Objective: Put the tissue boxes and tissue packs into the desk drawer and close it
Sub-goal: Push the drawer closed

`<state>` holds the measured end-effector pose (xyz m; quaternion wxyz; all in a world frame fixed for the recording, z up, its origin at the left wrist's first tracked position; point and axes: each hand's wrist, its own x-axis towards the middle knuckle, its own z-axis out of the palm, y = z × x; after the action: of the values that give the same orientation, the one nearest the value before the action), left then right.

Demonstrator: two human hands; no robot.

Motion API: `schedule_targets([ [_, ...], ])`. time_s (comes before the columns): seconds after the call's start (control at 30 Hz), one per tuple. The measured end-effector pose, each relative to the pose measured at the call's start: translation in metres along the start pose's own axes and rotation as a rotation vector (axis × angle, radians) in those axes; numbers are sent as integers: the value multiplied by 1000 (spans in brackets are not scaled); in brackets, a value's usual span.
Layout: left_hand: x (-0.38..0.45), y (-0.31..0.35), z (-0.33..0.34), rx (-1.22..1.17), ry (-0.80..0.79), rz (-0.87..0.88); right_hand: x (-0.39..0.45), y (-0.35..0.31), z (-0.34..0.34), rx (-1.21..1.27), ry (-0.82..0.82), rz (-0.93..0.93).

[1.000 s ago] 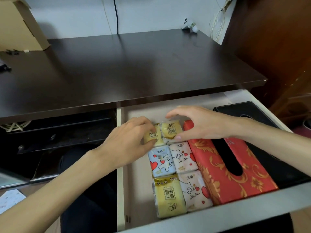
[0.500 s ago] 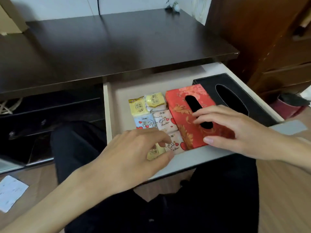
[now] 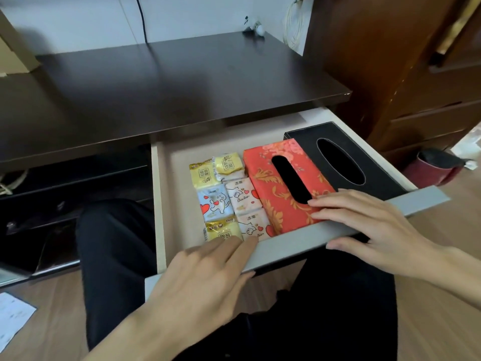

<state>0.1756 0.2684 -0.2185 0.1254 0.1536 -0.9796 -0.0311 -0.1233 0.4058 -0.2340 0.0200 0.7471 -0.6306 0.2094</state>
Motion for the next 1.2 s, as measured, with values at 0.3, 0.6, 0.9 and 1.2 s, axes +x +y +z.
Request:
schedule_targets([
  [0.3,42,-53,5,12,29,-77,59,40,17,43,61,40],
  [0.6,87,-119,16,-61,141,-187,118,73,44,76,235,137],
  [0.9,45,-129,33,-212,632,-452,100,105,46,107,553,449],
  [1.2,26,-88,58,-908,665,-901,88,108,67,467,608,931],
])
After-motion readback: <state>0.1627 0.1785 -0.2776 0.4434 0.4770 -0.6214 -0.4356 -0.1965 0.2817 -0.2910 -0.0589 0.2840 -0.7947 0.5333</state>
